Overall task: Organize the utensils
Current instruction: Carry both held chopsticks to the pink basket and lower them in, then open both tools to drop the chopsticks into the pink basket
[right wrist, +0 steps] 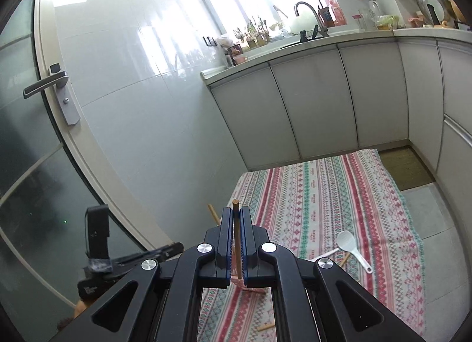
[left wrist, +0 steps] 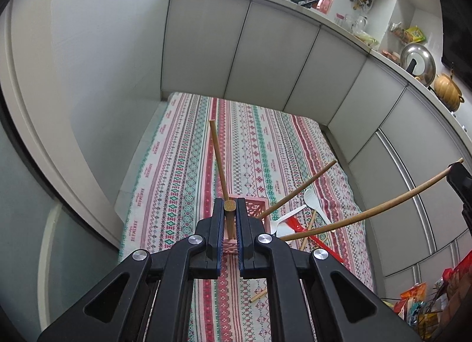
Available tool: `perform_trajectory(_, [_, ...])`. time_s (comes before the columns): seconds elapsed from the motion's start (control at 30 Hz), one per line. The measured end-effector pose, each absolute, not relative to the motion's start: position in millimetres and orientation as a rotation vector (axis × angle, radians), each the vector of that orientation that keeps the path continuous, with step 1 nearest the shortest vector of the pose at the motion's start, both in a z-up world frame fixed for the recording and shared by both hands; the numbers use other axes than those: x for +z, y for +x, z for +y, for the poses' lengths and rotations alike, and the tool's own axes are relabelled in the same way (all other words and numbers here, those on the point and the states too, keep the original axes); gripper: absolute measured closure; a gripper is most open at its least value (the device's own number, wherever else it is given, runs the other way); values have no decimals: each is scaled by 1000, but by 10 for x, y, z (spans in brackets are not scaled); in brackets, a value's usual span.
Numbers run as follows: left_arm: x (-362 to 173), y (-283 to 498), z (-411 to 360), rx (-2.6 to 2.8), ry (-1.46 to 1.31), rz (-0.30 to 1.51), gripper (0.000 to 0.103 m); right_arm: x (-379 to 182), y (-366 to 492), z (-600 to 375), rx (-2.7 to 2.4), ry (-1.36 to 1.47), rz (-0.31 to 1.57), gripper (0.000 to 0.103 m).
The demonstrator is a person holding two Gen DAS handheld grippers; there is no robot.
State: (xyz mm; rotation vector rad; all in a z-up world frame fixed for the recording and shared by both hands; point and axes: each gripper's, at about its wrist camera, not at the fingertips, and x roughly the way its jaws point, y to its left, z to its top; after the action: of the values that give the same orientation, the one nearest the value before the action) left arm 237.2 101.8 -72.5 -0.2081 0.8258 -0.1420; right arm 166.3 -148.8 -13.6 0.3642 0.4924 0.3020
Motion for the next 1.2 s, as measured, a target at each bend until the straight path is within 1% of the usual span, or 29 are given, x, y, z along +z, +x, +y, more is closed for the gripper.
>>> perform_trajectory(0.2, [-776, 2434, 1098, -159, -259, 819, 94, -324, 1882, -1394, 284, 370, 519, 99])
perform_trajectory(0.27, [-780, 2414, 1119, -170, -272, 829, 89, -388, 1941, -1387, 273, 371, 530, 99])
perform_trajectory(0.3, [-772, 2398, 1128, -171, -274, 826, 80, -421, 1969, -1384, 268, 373, 537, 99])
perform_trajectory(0.33, [-759, 2373, 1139, -168, -274, 820, 68, -449, 1991, -1385, 261, 375, 542, 99])
perform_trajectory(0.4, [-721, 2318, 1162, -163, -278, 804, 55, -490, 2022, -1381, 255, 375, 547, 99])
perform_trajectory(0.43, [-700, 2285, 1175, -163, -278, 796, 53, -510, 2041, -1373, 254, 376, 552, 99])
perform_trajectory(0.77, [-624, 2003, 1267, -154, -235, 792, 45, -786, 2225, -1140, 244, 325, 645, 98])
perform_trajectory(0.93, [-649, 1918, 1304, -143, -205, 812, 39, -896, 2252, -1104, 263, 334, 694, 96])
perform_trajectory(0.97, [-664, 1909, 1310, -139, -202, 822, 39, -895, 2248, -1110, 265, 339, 697, 94])
perform_trajectory(1.0, [-684, 1900, 1319, -138, -199, 835, 38, -882, 2228, -1134, 266, 347, 700, 87])
perform_trajectory(1.03, [-703, 1891, 1324, -137, -196, 847, 38, -861, 2203, -1158, 266, 353, 700, 82])
perform_trajectory(1.07, [-720, 1886, 1332, -135, -192, 858, 37, -843, 2183, -1186, 268, 357, 700, 81])
perform_trajectory(1.1, [-742, 1880, 1330, -135, -185, 870, 36, -824, 2161, -1214, 268, 359, 699, 77])
perform_trajectory(1.2, [-798, 1851, 1299, -139, -165, 902, 32, -766, 2031, -1360, 253, 376, 680, 44])
